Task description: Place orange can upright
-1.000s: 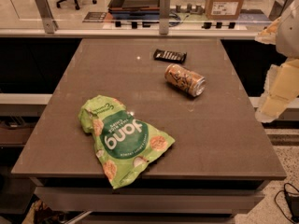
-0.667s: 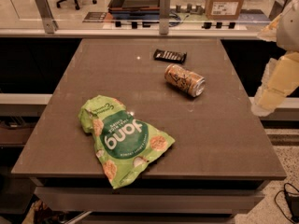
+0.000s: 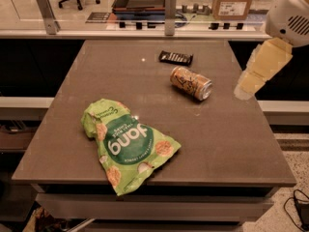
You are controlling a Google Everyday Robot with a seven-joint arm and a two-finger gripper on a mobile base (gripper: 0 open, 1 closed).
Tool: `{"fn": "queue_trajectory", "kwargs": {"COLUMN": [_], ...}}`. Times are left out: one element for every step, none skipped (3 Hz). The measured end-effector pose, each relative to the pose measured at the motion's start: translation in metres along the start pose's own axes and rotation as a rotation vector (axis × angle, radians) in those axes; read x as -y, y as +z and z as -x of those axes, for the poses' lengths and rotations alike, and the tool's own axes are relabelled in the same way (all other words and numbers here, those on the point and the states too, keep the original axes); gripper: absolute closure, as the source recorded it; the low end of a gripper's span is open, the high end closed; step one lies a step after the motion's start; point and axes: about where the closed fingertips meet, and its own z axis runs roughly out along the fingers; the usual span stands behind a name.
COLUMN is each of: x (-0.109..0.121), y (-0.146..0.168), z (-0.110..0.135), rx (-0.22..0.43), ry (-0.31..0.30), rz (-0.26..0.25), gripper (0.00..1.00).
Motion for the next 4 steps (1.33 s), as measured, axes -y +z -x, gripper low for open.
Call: {"fn": "queue_trajectory", "kwargs": {"x": [0.015, 0.027, 0.034, 0.037], "y": [0.005, 0.013, 0.028, 0.052], "z": [0.017, 0.033, 0.049, 0.064], "rx": [0.000, -0.003, 0.003, 0.018], "ry": [0.072, 0.118, 0.146, 0.158], "rz": [-0.028, -0.046, -0.049, -0.025], "gripper": [0.00, 0.00, 0.00, 0.00]}}
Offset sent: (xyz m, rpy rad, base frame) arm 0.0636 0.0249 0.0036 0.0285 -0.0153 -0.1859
